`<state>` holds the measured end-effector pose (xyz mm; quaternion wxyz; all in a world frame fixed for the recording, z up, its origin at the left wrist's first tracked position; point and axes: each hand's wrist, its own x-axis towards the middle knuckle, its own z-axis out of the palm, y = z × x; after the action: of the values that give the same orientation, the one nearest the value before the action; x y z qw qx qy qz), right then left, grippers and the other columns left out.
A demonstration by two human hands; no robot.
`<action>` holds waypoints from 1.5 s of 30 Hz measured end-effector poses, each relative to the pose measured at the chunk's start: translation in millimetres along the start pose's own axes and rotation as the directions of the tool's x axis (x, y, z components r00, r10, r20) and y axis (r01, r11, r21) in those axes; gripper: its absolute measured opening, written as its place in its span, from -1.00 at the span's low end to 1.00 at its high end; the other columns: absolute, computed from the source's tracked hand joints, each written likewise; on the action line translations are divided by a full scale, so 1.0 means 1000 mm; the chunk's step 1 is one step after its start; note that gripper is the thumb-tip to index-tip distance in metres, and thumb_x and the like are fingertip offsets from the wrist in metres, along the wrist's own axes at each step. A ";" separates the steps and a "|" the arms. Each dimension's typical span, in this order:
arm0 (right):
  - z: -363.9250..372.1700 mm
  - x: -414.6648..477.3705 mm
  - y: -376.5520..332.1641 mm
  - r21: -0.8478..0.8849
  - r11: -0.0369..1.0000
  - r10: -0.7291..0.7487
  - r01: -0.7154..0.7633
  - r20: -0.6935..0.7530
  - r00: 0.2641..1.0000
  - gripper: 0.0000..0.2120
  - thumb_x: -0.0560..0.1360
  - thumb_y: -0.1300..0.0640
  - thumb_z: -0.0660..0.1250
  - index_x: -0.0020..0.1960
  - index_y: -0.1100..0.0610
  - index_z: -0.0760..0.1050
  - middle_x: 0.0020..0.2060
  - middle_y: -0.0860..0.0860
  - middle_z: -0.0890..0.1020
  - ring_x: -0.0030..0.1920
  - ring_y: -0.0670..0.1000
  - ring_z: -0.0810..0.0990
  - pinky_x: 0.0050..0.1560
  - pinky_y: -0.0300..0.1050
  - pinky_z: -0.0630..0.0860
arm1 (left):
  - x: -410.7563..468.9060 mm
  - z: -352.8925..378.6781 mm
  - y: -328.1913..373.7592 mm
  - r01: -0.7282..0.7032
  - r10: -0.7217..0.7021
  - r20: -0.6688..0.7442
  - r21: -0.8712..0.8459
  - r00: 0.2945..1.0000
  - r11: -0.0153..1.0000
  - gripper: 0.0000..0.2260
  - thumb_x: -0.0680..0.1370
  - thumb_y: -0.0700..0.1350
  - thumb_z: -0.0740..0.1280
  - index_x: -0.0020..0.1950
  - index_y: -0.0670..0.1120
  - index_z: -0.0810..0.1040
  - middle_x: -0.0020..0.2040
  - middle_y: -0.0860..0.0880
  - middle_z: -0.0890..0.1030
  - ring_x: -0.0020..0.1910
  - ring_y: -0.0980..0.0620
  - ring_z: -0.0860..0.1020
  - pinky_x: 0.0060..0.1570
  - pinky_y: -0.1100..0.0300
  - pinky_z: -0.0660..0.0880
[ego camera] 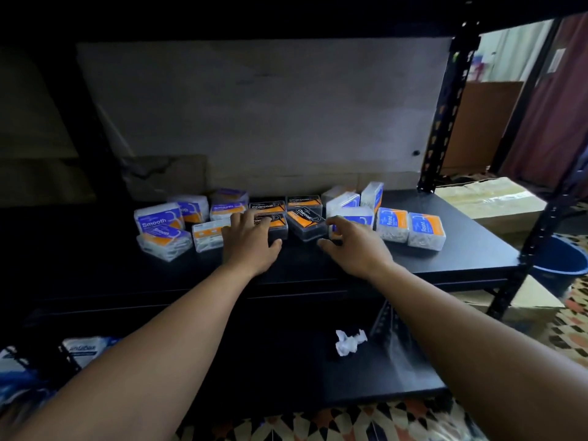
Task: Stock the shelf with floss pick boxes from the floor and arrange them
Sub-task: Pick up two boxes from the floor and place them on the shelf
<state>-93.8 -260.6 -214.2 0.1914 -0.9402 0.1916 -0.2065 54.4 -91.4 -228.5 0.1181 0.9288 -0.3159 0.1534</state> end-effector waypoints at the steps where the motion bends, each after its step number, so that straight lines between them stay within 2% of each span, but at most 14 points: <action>1: 0.005 0.004 -0.004 -0.023 0.999 0.026 -0.026 0.004 1.000 -0.44 0.49 -0.30 0.26 0.41 -0.08 0.37 0.20 0.04 0.61 0.18 0.15 0.56 0.03 0.02 0.53 | 0.003 0.003 -0.002 0.024 -0.023 0.017 -0.020 1.000 1.000 -0.49 0.56 0.23 0.21 0.45 0.04 0.36 0.50 -0.07 0.23 0.44 -0.17 0.15 0.29 -0.15 0.28; 3: 0.016 0.015 -0.011 -0.078 0.993 0.090 -0.087 0.031 0.995 -0.29 0.46 -0.45 0.14 0.46 -0.06 0.31 0.27 0.09 0.56 0.27 0.19 0.50 0.12 0.05 0.46 | 0.007 0.008 -0.004 0.046 -0.044 0.023 -0.090 0.999 0.995 -0.56 0.59 0.25 0.15 0.37 0.05 0.39 0.49 -0.09 0.25 0.45 -0.16 0.16 0.28 -0.19 0.30; 6: 0.032 0.030 -0.021 -0.123 0.974 0.194 -0.191 0.012 0.981 -0.24 0.47 -0.50 -0.02 0.41 0.02 0.35 0.33 0.14 0.51 0.37 0.24 0.38 0.30 0.15 0.28 | 0.013 0.010 -0.007 0.032 -0.039 -0.030 -0.226 0.999 0.974 -0.70 0.61 0.20 0.12 0.16 0.01 0.41 0.26 -0.09 0.46 0.28 -0.17 0.37 0.12 -0.12 0.42; 9: 0.040 0.043 -0.028 -0.100 0.950 0.297 -0.295 0.000 0.955 -0.21 0.46 -0.50 -0.03 0.41 0.06 0.37 0.38 0.15 0.46 0.43 0.25 0.29 0.39 0.20 0.13 | 0.014 0.010 -0.011 0.108 -0.099 0.043 -0.314 0.994 0.943 -0.56 0.60 0.24 0.13 0.39 0.03 0.33 0.36 -0.10 0.36 0.36 -0.19 0.32 0.24 -0.11 0.38; 12: 0.045 0.050 -0.025 -0.021 0.946 0.324 -0.324 0.011 0.946 -0.27 0.44 -0.47 0.08 0.34 0.06 0.37 0.33 0.13 0.50 0.40 0.22 0.34 0.38 0.20 0.14 | 0.013 0.008 -0.012 0.181 -0.147 0.131 -0.306 0.980 0.935 -0.35 0.57 0.32 0.12 0.54 -0.03 0.19 0.43 -0.11 0.21 0.44 -0.15 0.19 0.37 -0.08 0.27; 14: 0.043 0.047 -0.022 0.118 0.953 0.280 -0.278 0.003 0.960 -0.42 0.43 -0.38 0.23 0.24 0.01 0.32 0.22 0.07 0.58 0.30 0.18 0.45 0.28 0.15 0.24 | 0.012 0.005 -0.013 0.187 -0.150 0.130 -0.345 0.980 0.920 -0.38 0.55 0.32 0.18 0.47 -0.04 0.32 0.39 -0.08 0.26 0.41 -0.11 0.23 0.36 -0.05 0.27; 16: 0.038 0.037 -0.021 0.273 0.943 0.204 -0.189 -0.027 0.979 -0.57 0.43 -0.14 0.39 0.14 -0.05 0.25 0.12 0.04 0.60 0.18 0.17 0.53 0.15 0.06 0.38 | 0.008 0.003 -0.014 0.171 -0.146 0.089 -0.430 0.985 0.886 -0.45 0.49 0.32 0.29 0.33 0.00 0.40 0.32 -0.06 0.37 0.34 -0.09 0.35 0.30 -0.06 0.35; 20: 0.031 0.019 -0.020 0.287 0.954 0.108 -0.084 -0.070 0.992 -0.51 0.36 0.25 0.37 0.12 -0.12 0.22 0.00 0.06 0.57 0.03 0.19 0.55 -0.08 -0.01 0.44 | -0.007 -0.007 -0.013 0.080 -0.080 0.030 -0.655 0.996 0.752 -0.53 0.39 0.17 0.51 0.12 0.04 0.36 0.13 0.08 0.48 0.07 0.04 0.50 0.02 0.08 0.47; 23: 0.026 0.004 -0.020 0.207 0.977 0.068 -0.055 -0.060 0.996 -0.43 0.38 0.24 0.34 0.29 -0.14 0.28 0.12 0.08 0.54 0.10 0.19 0.53 -0.03 -0.01 0.43 | -0.018 -0.011 -0.011 -0.047 0.014 -0.057 -0.627 0.998 0.778 -0.49 0.36 0.11 0.55 0.24 0.11 0.45 0.18 0.05 0.48 0.12 0.11 0.49 0.11 0.14 0.48; 26: 0.020 -0.013 -0.017 0.151 0.988 0.042 -0.036 -0.033 0.999 -0.34 0.44 0.18 0.33 0.45 -0.20 0.25 0.27 0.09 0.47 0.21 0.15 0.49 0.08 -0.01 0.45 | -0.031 -0.012 -0.008 -0.060 0.048 -0.036 -0.589 0.998 0.806 -0.45 0.45 0.06 0.50 0.41 0.12 0.45 0.22 0.03 0.40 0.19 0.09 0.43 0.19 0.21 0.39; 33: -0.002 -0.075 -0.024 0.120 0.993 0.029 -0.017 -0.097 0.995 -0.44 0.41 0.15 0.38 0.33 -0.16 0.31 0.27 0.05 0.40 0.09 0.21 0.54 0.06 0.05 0.46 | -0.090 -0.024 -0.006 -0.063 0.008 -0.097 -0.583 0.995 0.810 -0.51 0.52 -0.10 0.41 0.42 0.19 0.44 0.08 -0.01 0.38 0.07 0.07 0.44 0.09 0.31 0.32; 37: -0.005 -0.118 -0.027 0.182 0.983 0.014 0.017 -0.170 0.985 -0.50 0.42 0.07 0.45 0.26 -0.12 0.29 0.13 0.00 0.44 0.03 0.14 0.53 -0.01 0.00 0.40 | -0.135 -0.032 -0.001 -0.104 -0.018 -0.183 -0.634 0.983 0.766 -0.50 0.46 -0.15 0.47 0.37 0.15 0.51 0.04 -0.02 0.45 0.05 0.10 0.48 0.18 0.34 0.36; 41: 0.010 -0.165 -0.015 0.173 0.984 0.062 -0.050 -0.063 0.996 -0.36 0.45 0.06 0.43 0.44 -0.14 0.24 0.13 -0.02 0.39 0.11 0.08 0.49 0.12 0.01 0.44 | -0.190 -0.019 -0.005 -0.044 -0.033 -0.100 -0.679 0.994 0.732 -0.54 0.45 -0.16 0.47 0.32 0.12 0.56 0.03 -0.01 0.49 0.05 0.06 0.52 0.17 0.32 0.37; 45: 0.043 -0.206 0.007 0.146 0.979 0.126 -0.143 0.122 0.985 -0.40 0.47 0.12 0.42 0.43 -0.14 0.30 0.06 -0.02 0.36 0.09 0.14 0.50 0.01 -0.04 0.48 | -0.240 0.023 -0.016 0.067 -0.033 0.068 -0.598 0.997 0.798 -0.60 0.51 -0.13 0.41 0.32 0.16 0.55 0.06 0.05 0.47 0.16 0.00 0.45 0.28 0.09 0.40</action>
<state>-249.7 -164.2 -318.7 0.2873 -0.9176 0.2273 -0.1542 -111.8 46.3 -337.7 0.4013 0.8556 -0.3265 0.0174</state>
